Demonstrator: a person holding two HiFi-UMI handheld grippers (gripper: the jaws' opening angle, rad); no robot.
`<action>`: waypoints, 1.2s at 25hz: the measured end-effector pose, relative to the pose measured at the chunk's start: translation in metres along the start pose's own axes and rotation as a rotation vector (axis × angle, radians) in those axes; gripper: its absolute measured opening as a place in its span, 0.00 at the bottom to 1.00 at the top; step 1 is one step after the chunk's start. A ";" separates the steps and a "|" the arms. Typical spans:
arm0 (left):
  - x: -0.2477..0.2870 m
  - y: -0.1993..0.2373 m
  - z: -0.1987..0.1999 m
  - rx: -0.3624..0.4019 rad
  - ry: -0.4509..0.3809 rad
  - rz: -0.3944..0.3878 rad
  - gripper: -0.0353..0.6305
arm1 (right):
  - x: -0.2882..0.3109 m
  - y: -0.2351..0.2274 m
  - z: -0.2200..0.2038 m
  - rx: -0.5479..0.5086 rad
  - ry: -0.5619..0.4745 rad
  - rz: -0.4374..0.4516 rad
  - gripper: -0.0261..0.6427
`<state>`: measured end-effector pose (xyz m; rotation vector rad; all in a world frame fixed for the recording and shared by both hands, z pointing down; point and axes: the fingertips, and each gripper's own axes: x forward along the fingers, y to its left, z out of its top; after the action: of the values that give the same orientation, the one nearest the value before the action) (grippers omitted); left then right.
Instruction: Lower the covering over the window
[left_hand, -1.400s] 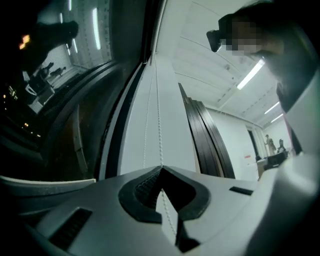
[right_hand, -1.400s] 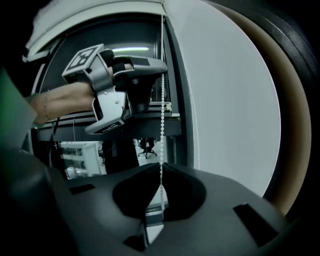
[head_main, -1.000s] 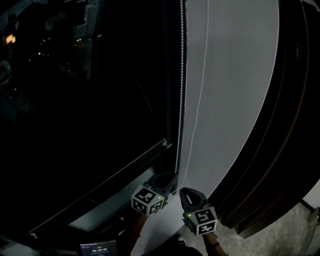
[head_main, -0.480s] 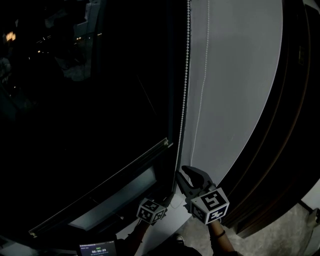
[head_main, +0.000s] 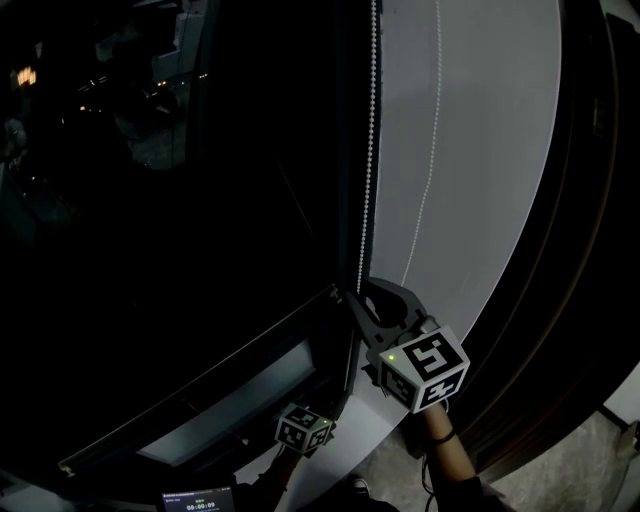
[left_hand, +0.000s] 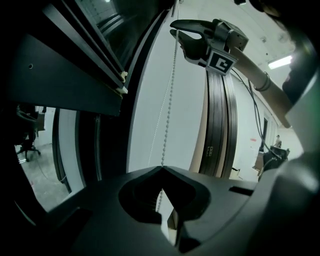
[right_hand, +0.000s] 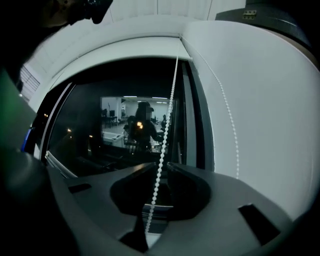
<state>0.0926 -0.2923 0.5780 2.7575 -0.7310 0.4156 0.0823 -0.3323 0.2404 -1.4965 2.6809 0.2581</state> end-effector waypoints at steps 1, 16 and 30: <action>0.000 0.000 -0.001 -0.001 0.000 0.001 0.05 | 0.002 0.000 0.002 -0.009 -0.001 -0.003 0.11; -0.027 -0.009 0.017 -0.081 -0.186 -0.022 0.06 | -0.024 -0.007 -0.145 0.151 0.187 -0.116 0.07; -0.081 -0.041 0.248 0.196 -0.581 -0.102 0.13 | -0.047 0.018 -0.258 0.262 0.384 -0.106 0.07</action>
<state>0.0973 -0.3007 0.3137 3.1108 -0.6893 -0.3766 0.0992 -0.3284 0.5029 -1.7395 2.7488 -0.4121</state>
